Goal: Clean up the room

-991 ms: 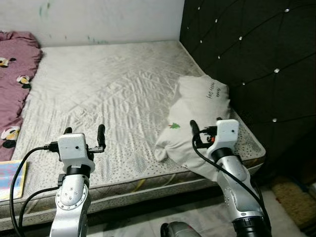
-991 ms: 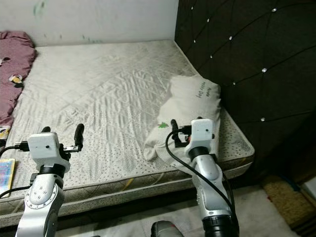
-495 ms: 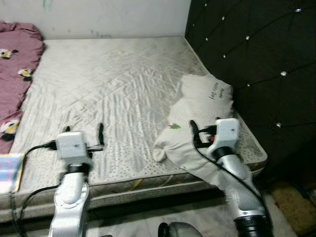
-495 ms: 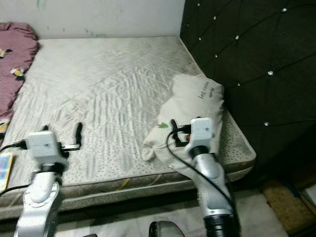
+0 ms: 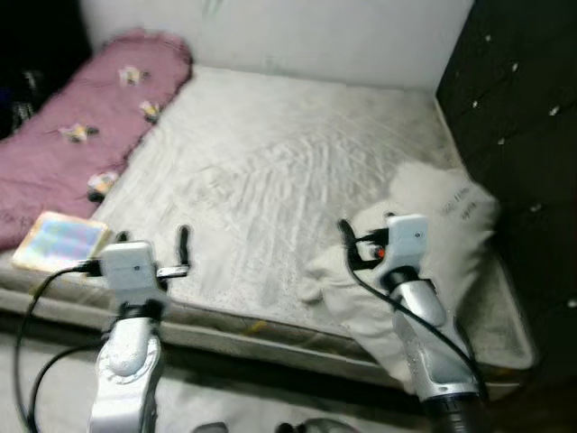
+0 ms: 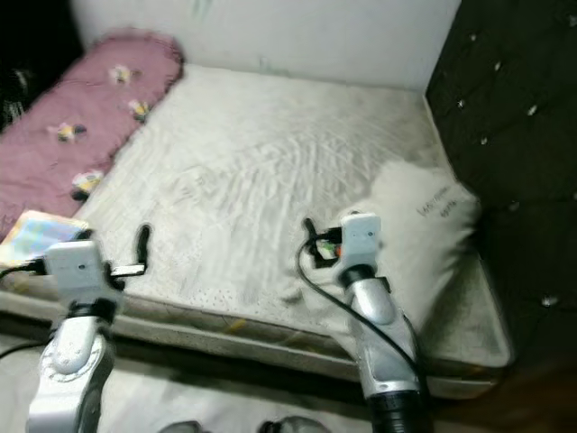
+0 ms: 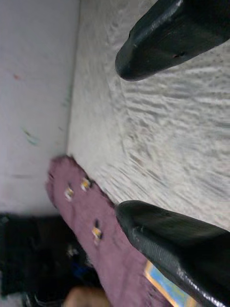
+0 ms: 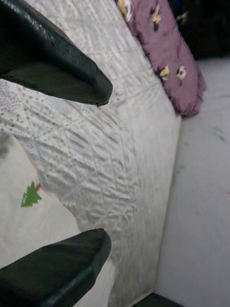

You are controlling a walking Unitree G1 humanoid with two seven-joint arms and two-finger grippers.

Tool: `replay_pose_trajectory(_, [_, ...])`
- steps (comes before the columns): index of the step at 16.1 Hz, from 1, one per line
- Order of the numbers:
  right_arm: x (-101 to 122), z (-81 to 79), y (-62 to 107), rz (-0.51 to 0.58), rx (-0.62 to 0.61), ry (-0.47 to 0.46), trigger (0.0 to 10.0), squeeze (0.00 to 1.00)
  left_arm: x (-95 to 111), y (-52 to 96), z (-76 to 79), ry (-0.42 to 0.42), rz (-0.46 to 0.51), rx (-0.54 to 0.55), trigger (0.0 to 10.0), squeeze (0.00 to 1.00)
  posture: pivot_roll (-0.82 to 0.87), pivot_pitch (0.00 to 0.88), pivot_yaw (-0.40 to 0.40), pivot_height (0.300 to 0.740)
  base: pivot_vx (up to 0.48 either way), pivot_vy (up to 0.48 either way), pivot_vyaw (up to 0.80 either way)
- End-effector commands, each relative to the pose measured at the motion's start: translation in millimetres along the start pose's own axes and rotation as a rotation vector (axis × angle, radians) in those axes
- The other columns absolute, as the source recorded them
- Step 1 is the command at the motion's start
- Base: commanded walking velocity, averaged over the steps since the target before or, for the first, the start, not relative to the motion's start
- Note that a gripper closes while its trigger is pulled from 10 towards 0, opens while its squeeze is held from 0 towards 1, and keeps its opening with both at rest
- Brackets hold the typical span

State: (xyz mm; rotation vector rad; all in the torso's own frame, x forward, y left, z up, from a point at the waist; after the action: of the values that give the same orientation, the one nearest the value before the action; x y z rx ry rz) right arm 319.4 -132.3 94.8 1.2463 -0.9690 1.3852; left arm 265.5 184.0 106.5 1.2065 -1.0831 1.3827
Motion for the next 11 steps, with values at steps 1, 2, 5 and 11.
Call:
replay_pose_trajectory(1, [3.5,5.8,-0.3,0.006,-0.008,0.01,10.0,0.0,2.9,-1.4,3.0,0.004,0.008,-0.007,10.0,0.0,-0.01,0.0,-0.026,0.74,0.0,-0.319,0.0])
replay_pose_trajectory(2, [2.9,6.2,-0.4,0.001,-0.007,0.01,10.0,0.0,3.0,-1.7,3.6,0.005,0.007,-0.009,10.0,0.0,-0.01,0.0,-0.027,0.74,0.0,-0.315,0.0])
replay_pose_trajectory(5, [2.3,6.9,-0.8,-0.004,-0.007,0.012,10.0,0.0,3.2,-1.9,4.5,0.004,0.008,-0.01,10.0,0.0,-0.01,0.0,-0.03,0.74,0.0,-0.289,0.0])
replay_pose_trajectory(11, [0.7,8.6,-1.0,-0.018,-0.012,0.008,10.0,0.0,6.0,-1.7,8.4,0.028,0.023,-0.035,10.0,0.0,-0.01,0.0,-0.032,0.74,0.0,0.0,-0.31])
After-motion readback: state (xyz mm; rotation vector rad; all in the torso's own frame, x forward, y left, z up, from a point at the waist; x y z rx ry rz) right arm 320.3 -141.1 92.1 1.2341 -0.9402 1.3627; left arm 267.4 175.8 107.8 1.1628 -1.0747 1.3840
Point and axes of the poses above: a point about 5 cm out from each wrist's last joint towards the gripper, its own y axis pointing back from the gripper into the wrist, its own x axis along the axis of the wrist's last joint, z = x × y, the point moved 4 cm from there along -y, pointing out of the wrist towards the gripper, and after that the axes turned 9 degrees about y, right-handed, at the moved point
